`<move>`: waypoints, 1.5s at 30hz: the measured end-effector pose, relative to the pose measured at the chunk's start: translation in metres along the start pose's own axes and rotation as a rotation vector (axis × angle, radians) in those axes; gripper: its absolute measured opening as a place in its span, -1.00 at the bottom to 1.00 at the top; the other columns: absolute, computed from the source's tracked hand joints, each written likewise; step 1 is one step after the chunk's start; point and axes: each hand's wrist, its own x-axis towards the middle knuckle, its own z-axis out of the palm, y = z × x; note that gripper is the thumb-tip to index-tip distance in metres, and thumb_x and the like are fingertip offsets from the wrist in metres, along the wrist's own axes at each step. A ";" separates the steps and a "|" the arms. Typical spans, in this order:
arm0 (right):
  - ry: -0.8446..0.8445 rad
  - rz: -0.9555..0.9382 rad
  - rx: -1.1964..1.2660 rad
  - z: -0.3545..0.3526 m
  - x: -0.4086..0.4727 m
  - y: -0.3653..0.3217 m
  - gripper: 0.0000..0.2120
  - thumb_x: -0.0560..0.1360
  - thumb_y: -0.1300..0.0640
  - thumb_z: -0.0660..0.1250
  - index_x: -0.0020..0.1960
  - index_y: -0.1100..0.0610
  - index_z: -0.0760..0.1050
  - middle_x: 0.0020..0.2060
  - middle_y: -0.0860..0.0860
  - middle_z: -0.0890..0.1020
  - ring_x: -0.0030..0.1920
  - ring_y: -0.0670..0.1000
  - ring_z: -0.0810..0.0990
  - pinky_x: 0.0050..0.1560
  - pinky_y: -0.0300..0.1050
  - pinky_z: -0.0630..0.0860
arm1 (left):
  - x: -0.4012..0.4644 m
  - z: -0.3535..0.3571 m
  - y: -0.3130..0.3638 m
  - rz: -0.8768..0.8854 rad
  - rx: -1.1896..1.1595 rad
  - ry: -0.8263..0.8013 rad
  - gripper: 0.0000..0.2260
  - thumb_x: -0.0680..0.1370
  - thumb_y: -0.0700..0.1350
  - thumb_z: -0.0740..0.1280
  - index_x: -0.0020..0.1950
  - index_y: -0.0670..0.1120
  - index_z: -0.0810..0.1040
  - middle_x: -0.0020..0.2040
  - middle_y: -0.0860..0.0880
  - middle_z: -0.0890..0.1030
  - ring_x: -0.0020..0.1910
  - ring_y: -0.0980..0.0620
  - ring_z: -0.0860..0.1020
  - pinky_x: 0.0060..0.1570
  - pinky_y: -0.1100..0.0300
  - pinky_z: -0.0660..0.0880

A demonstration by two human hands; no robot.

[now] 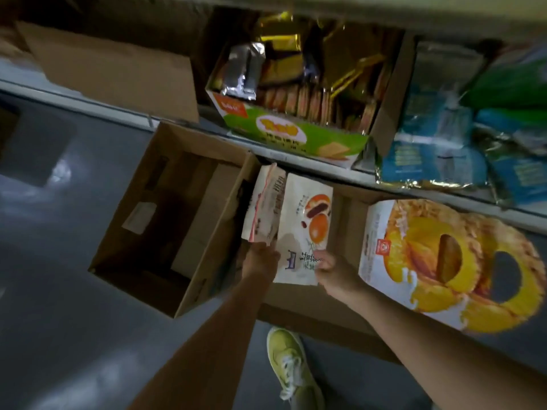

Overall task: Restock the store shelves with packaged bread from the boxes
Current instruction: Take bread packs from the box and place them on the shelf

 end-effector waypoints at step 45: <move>0.134 -0.466 -0.389 -0.203 -0.299 -0.083 -0.34 0.39 -0.14 0.48 0.43 -0.02 0.38 0.27 -0.04 0.53 0.22 -0.04 0.54 0.23 -0.04 0.51 | -0.365 0.003 0.188 0.430 0.024 -0.134 -0.83 0.59 -0.21 0.30 0.17 -0.18 0.56 0.13 -0.20 0.60 0.15 -0.18 0.58 0.19 -0.04 0.54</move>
